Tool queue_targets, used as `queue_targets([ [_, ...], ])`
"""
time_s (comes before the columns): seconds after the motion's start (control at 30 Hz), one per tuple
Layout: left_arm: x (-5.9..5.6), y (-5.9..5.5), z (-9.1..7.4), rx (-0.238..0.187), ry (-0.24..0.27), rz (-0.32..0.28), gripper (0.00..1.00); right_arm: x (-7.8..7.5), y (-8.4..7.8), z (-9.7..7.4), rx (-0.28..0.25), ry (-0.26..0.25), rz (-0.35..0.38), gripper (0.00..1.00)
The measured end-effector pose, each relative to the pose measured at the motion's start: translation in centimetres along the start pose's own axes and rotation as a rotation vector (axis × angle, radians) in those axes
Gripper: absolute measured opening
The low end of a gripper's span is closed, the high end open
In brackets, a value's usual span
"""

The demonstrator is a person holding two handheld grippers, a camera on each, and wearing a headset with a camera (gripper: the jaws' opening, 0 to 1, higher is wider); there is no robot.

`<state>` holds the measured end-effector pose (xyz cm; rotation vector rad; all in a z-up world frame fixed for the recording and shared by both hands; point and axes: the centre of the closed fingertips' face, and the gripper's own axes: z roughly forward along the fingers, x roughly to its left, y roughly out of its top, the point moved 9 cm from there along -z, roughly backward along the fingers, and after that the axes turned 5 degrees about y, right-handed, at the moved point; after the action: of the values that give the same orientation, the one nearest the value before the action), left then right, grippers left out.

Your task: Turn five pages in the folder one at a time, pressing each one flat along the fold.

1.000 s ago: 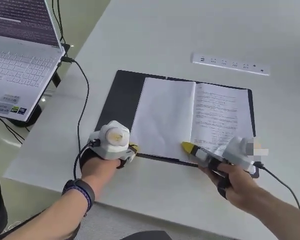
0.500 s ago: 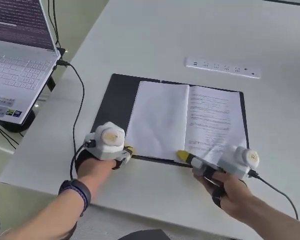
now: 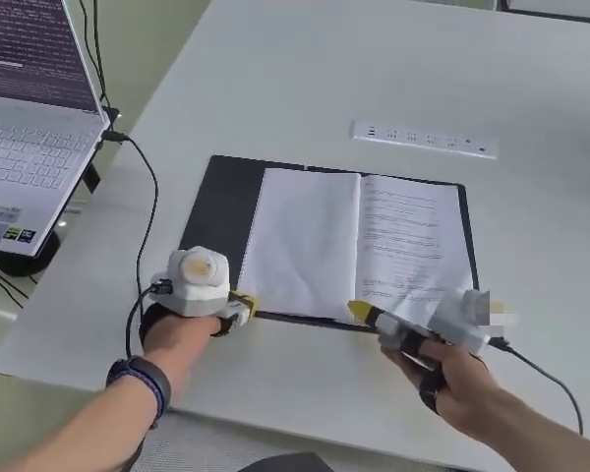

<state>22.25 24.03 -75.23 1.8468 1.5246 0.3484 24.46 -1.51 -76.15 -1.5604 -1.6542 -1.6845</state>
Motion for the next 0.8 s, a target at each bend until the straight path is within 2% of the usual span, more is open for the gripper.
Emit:
queue_targets([
  [0.13,-0.4,-0.1,-0.6,-0.014,-0.01,-0.004,0.07,0.1,0.5,-0.9,-0.01,-0.013,-0.044,0.0],
  [0.3,-0.5,0.4,-1.6,-0.058,-0.01,-0.014,0.12,0.0,1.4,-2.3,-0.038,-0.046,-0.087,0.02],
  [0.47,-0.6,1.5,-2.9,-0.086,-0.013,0.015,0.19,0.0,2.5,-4.0,-0.043,-0.082,-0.157,0.1],
  [0.57,-0.5,2.1,-3.4,-0.093,-0.014,0.045,0.25,0.3,3.1,-5.3,-0.03,-0.111,-0.225,0.16],
  [0.8,-0.6,3.9,-5.1,-0.15,-0.011,0.093,0.32,0.5,4.3,-8.0,-0.025,-0.158,-0.329,0.24],
])
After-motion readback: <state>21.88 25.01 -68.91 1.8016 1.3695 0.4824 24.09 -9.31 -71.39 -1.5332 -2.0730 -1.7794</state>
